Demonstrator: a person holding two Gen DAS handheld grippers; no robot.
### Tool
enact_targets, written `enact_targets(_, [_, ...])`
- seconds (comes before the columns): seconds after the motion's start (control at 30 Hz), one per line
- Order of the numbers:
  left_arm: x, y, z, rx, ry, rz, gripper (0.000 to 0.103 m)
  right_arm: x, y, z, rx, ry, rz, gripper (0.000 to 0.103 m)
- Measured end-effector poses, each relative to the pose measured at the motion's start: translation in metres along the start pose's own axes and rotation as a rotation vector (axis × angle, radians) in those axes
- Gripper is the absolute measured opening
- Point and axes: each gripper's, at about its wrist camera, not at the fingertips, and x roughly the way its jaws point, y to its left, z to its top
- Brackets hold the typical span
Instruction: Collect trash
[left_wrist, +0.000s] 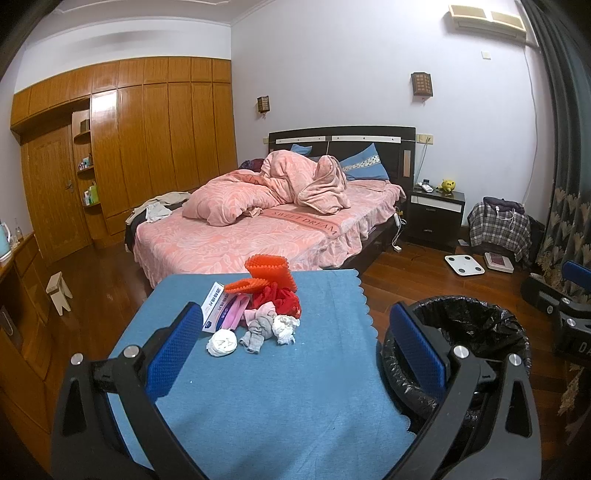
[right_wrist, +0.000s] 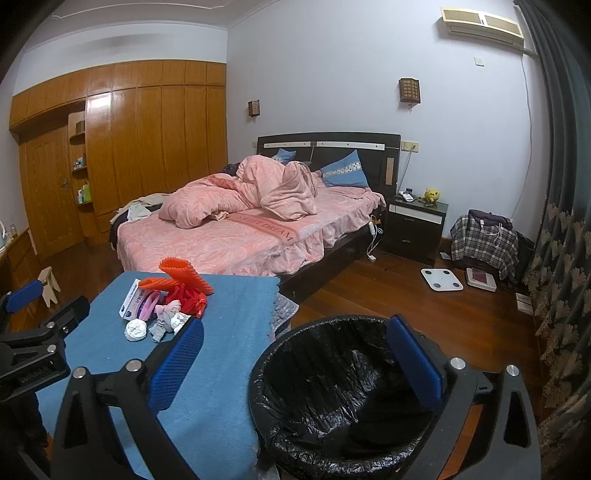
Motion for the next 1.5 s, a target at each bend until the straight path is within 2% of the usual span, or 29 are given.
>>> enact_targets(1.5, [0.0026,0.0034,-0.0008,-0.001,0.005,0.000,0.098,0.0007,0.0013,0.0013,-0.003,0.003,0.002,0.097])
